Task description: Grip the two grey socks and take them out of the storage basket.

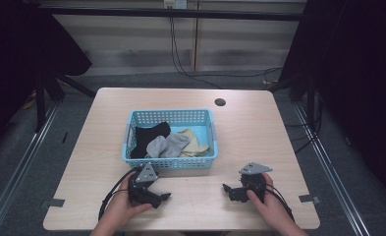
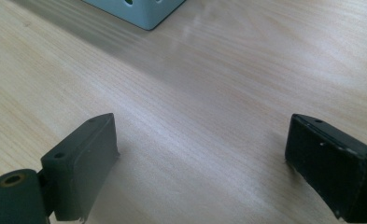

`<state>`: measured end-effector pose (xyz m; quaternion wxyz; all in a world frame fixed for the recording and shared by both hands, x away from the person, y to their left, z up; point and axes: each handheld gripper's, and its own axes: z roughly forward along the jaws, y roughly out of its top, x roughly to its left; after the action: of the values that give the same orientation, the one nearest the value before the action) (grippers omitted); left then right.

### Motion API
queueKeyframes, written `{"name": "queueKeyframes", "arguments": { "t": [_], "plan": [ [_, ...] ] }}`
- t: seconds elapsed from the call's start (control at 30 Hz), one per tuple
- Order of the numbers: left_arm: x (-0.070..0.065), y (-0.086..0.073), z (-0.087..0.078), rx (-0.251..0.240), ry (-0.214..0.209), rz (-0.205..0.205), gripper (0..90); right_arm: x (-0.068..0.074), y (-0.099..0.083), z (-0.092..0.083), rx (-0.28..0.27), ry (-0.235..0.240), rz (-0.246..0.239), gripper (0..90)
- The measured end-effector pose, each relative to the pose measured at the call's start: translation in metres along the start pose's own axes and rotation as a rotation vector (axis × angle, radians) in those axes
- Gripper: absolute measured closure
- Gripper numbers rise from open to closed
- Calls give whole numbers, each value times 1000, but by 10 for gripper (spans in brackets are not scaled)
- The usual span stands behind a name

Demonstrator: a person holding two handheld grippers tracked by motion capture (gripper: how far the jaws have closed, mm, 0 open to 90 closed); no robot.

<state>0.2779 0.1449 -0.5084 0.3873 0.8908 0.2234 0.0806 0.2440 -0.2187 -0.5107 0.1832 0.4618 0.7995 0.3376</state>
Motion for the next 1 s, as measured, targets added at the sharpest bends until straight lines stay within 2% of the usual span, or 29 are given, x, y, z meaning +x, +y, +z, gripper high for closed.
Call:
{"name": "queueKeyframes", "arguments": {
  "t": [0.33, 0.43, 0.5, 0.57, 0.63, 0.7, 0.73, 0.8, 0.83, 0.93, 0.97, 1.0],
  "plan": [
    [-1, 0, 0, -3, 5, -6, 138, 0, 0, 0, 1, 0, 0, 88],
    [-3, 4, -2, 41, 8, -22, 153, 0, 0, 0, 1, 0, 2, 88],
    [-3, 8, -3, 84, 14, -15, 156, 0, 0, 0, 1, 0, 2, 88],
    [-5, 12, -6, 135, 22, -24, 171, 0, 0, 0, 3, 0, 7, 88],
    [-5, 15, -9, 159, 34, -42, 185, -1, 0, 0, -5, 2, -6, 88],
    [-4, 21, -16, 182, 18, -45, 193, 0, 0, 0, 0, 1, 1, 88],
    [-4, 24, -20, 185, 14, -58, 200, 0, 0, 0, 3, 0, 5, 88],
    [-1, 30, -26, 211, -7, -127, 214, 0, 0, 0, -1, 1, 0, 88],
    [0, 32, -28, 217, -1, -156, 215, 0, 0, 0, 0, 1, 0, 88],
    [2, 36, -33, 263, 21, -171, 224, 0, 0, 0, 0, 2, 1, 88],
    [2, 36, -33, 263, 21, -171, 225, 0, 0, 0, 0, 2, 1, 88],
    [4, 37, -36, 285, 32, -166, 225, 0, 0, 0, 0, 2, 0, 88]
  ]
}}
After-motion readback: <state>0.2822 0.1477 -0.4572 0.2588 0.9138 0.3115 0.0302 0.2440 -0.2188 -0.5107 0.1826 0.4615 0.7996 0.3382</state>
